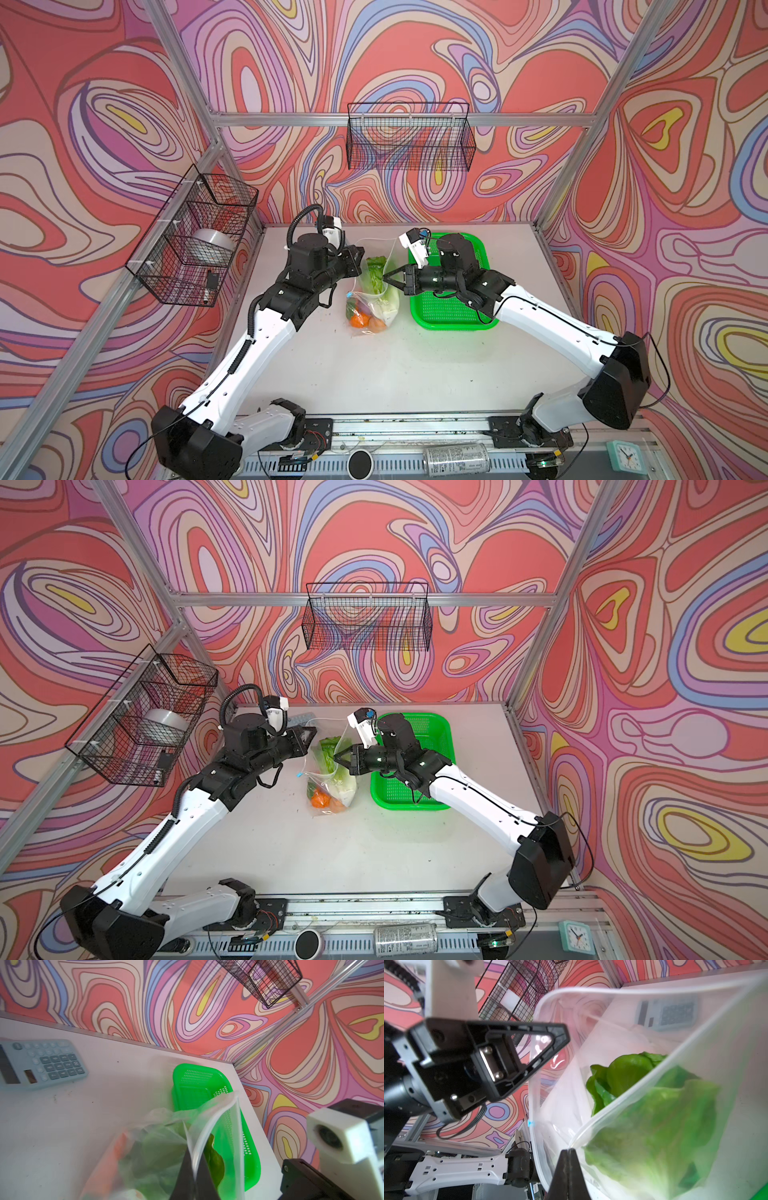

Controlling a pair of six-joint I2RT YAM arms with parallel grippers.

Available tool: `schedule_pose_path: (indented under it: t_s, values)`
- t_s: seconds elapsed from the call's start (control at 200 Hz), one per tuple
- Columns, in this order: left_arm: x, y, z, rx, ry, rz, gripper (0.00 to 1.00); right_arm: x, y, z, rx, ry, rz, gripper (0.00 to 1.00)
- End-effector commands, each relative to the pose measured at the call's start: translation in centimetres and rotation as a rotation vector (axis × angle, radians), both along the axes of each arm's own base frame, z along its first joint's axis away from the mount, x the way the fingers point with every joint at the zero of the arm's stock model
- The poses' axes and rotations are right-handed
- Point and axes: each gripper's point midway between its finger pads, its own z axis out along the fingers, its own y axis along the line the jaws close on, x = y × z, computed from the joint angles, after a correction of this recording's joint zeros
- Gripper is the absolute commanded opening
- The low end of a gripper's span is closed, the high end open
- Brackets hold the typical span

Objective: Place the food in the zip-top bag and seal the zipper
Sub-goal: 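Move the right gripper to the bag's zipper edge while the left gripper holds the bag, then grasp the blue zipper slider with the right gripper while the left gripper holds the bag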

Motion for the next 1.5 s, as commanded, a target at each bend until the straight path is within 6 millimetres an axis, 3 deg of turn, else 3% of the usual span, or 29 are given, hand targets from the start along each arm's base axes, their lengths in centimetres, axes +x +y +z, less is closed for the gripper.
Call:
schedule_pose_path:
  t_s: [0.0, 0.055, 0.19, 0.356, 0.456, 0.601, 0.841, 1.057, 1.267, 1.377, 1.492]
  values:
    - [0.0, -2.4, 2.5, -0.054, -0.058, -0.147, 0.00, -0.7, 0.0, 3.3, 0.043, -0.095, 0.026, 0.07]
    - [-0.2, -3.1, 2.3, -0.065, -0.045, -0.190, 0.00, -0.4, -0.1, 2.6, 0.021, -0.095, 0.011, 0.19]
    - [-0.7, -3.2, 1.3, -0.052, -0.022, -0.211, 0.00, 0.0, -1.3, 1.5, -0.078, -0.145, -0.024, 0.36]
    - [-1.3, -2.9, 0.3, -0.035, -0.010, -0.212, 0.00, 0.3, -3.5, 2.2, -0.226, -0.315, -0.049, 0.57]
    - [-1.4, -2.8, 0.1, -0.033, -0.002, -0.212, 0.00, 0.4, -4.4, 2.7, -0.287, -0.399, -0.045, 0.62]
    - [-1.3, -3.1, -0.2, -0.032, 0.015, -0.222, 0.00, -0.4, -4.3, 2.7, -0.342, -0.490, 0.047, 0.63]
    - [-0.7, -3.5, -0.9, -0.036, 0.050, -0.229, 0.00, -3.9, -2.0, 3.2, -0.310, -0.692, 0.287, 0.60]
    - [-0.5, -3.4, -1.3, -0.026, 0.063, -0.217, 0.00, -5.8, 0.8, 0.0, -0.318, -0.684, 0.435, 0.58]
    - [-0.4, -3.6, -1.4, -0.036, 0.074, -0.224, 0.00, -4.7, 1.9, -3.6, -0.403, -0.676, 0.419, 0.59]
    - [-0.5, -3.8, -1.4, -0.053, 0.084, -0.233, 0.00, -2.6, 1.7, -3.7, -0.478, -0.716, 0.342, 0.59]
    - [-0.9, -4.0, -1.4, -0.072, 0.095, -0.249, 0.00, -2.0, 1.9, -3.0, -0.481, -0.759, 0.327, 0.56]
